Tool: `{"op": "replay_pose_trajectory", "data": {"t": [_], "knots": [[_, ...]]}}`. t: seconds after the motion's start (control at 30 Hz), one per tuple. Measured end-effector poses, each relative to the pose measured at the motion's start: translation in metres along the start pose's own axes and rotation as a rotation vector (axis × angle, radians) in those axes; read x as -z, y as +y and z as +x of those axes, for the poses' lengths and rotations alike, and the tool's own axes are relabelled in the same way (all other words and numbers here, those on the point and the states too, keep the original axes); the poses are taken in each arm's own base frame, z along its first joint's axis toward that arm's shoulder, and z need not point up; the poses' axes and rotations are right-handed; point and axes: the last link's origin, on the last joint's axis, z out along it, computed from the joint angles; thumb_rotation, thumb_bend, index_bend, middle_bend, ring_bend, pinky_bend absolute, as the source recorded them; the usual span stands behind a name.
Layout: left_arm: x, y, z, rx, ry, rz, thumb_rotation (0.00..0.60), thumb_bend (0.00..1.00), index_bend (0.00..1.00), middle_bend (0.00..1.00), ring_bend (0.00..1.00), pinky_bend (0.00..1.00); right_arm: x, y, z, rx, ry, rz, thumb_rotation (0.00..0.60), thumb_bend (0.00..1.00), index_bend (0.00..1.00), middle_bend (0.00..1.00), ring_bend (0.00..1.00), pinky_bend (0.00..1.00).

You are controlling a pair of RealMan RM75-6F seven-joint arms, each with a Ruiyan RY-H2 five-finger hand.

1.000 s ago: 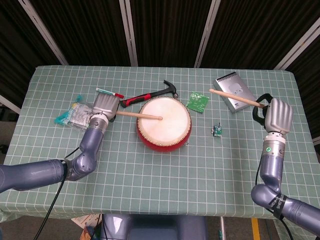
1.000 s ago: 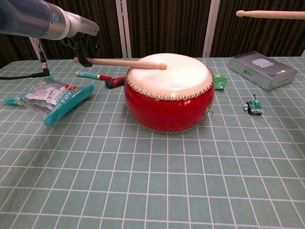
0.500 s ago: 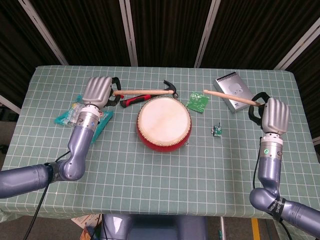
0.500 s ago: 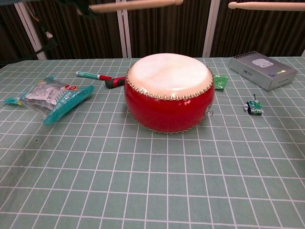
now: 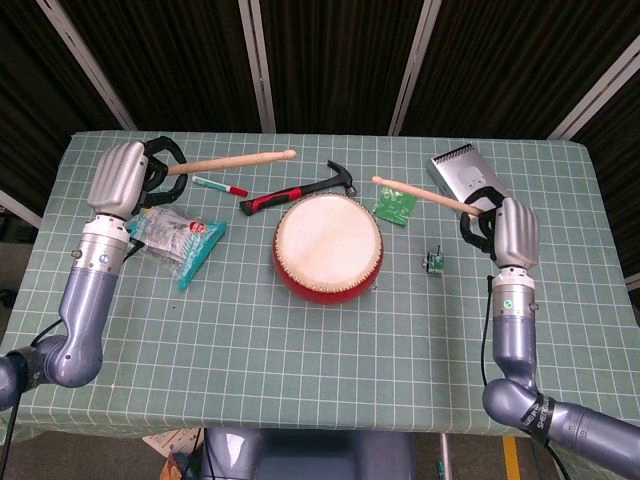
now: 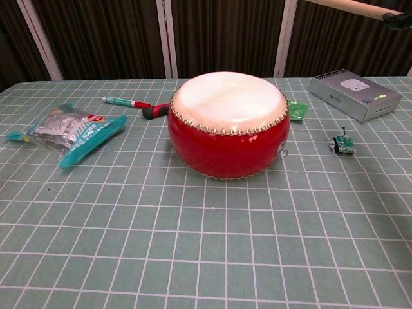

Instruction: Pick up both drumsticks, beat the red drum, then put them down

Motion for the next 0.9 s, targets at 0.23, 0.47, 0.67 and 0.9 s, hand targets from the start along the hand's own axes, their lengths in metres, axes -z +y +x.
{"op": "replay_pose_trajectory", "data": {"t": [0.23, 0.47, 0.67, 0.9], "knots": [[0.001, -0.007, 0.003, -0.005, -0.009, 0.007, 0.600, 0.51, 0.78, 1.00, 1.00, 1.00, 0.003, -0.009, -0.013, -0.005, -0.023, 0.026, 0.600, 0.61, 0.94, 1.00, 1.00, 0.99], [0.000, -0.010, 0.008, 0.015, -0.002, 0.006, 0.600, 0.51, 0.78, 1.00, 1.00, 1.00, 0.005, -0.016, -0.022, -0.001, -0.030, 0.067, 0.600, 0.61, 0.94, 1.00, 1.00, 0.99], [0.001, -0.009, 0.017, 0.012, 0.010, -0.008, 0.600, 0.51, 0.78, 1.00, 1.00, 1.00, 0.014, -0.029, -0.052, 0.032, -0.076, 0.117, 0.600, 0.61, 0.94, 1.00, 1.00, 0.99], [-0.001, -0.015, 0.022, 0.017, 0.004, 0.005, 0.600, 0.51, 0.78, 1.00, 1.00, 1.00, 0.024, -0.031, -0.088, 0.401, -0.082, 0.266, 0.600, 0.61, 0.95, 1.00, 1.00, 0.99]]}}
